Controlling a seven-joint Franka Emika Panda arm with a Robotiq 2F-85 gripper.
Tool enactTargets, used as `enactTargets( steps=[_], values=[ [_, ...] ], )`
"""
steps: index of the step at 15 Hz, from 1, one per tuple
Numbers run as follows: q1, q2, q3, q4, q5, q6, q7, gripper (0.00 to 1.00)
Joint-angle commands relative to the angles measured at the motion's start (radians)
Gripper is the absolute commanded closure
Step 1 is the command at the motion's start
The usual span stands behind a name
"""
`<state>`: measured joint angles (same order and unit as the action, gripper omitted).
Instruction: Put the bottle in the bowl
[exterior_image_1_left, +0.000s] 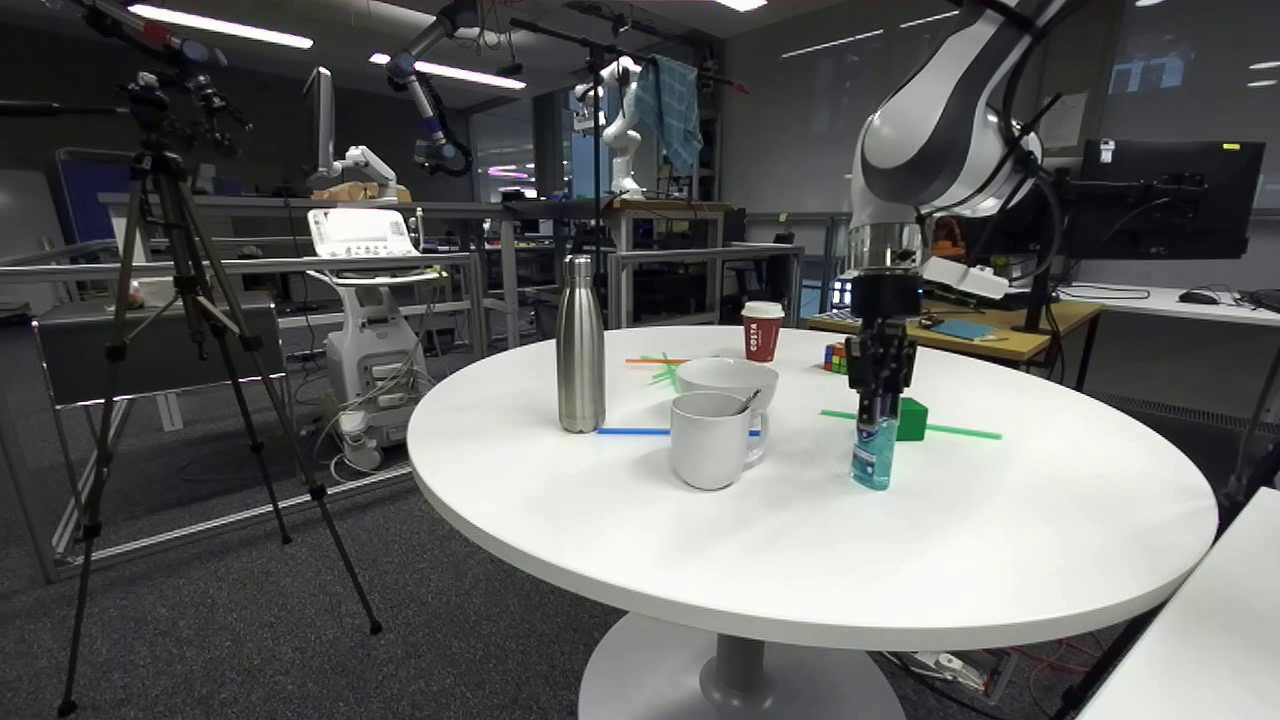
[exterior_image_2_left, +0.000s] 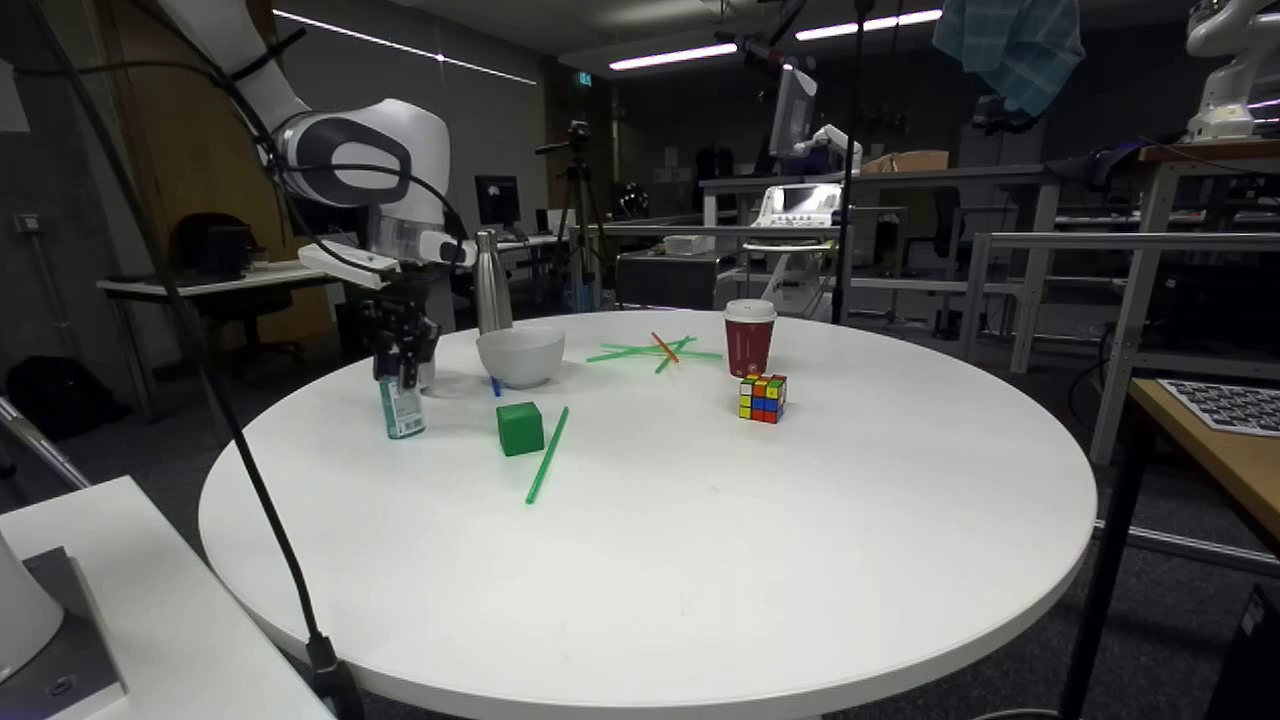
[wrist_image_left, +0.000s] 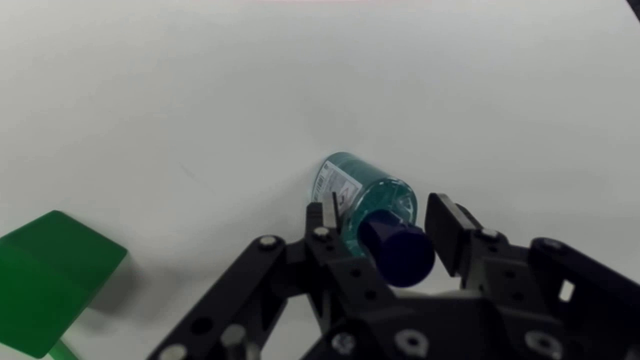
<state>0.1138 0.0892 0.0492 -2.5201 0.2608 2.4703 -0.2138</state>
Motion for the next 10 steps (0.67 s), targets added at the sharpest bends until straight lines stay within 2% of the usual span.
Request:
enactTargets(
  steps=[1,2,3,10],
  values=[
    [-0.026,0.017,0.020,0.028,0.011,-0.017,-0.029,0.80],
    [-0.026,0.016,0.021,0.029,0.011,-0.017,-0.029,0.87],
    [-0.026,0.016,0.021,0.030,0.011,-0.017,-0.029,0.89],
    [-0.026,-0.010,0.022,0.021,-0.003,-0.008,-0.015,0.89]
  ],
)
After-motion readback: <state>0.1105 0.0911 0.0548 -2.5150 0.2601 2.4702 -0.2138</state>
